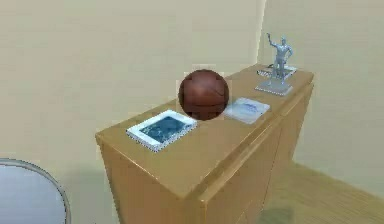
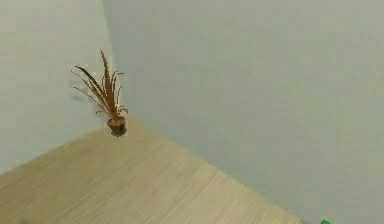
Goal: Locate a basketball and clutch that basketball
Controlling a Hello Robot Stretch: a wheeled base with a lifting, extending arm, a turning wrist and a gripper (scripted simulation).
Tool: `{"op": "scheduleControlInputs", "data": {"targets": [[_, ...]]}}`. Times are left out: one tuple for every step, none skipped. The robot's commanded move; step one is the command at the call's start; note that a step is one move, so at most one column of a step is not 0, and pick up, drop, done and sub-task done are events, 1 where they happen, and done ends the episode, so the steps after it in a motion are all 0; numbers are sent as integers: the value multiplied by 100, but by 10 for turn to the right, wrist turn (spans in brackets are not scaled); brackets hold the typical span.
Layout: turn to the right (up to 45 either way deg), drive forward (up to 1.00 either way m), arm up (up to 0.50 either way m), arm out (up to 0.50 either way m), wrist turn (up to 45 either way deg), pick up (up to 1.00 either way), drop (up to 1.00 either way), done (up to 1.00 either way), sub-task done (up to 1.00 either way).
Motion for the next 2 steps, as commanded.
{"op": "scheduleControlInputs", "data": {"targets": [[-450, 0, 0, 0, 0, 0, 0, 0, 0], [-360, 0, 0, 0, 0, 0, 0, 0, 0]]}}
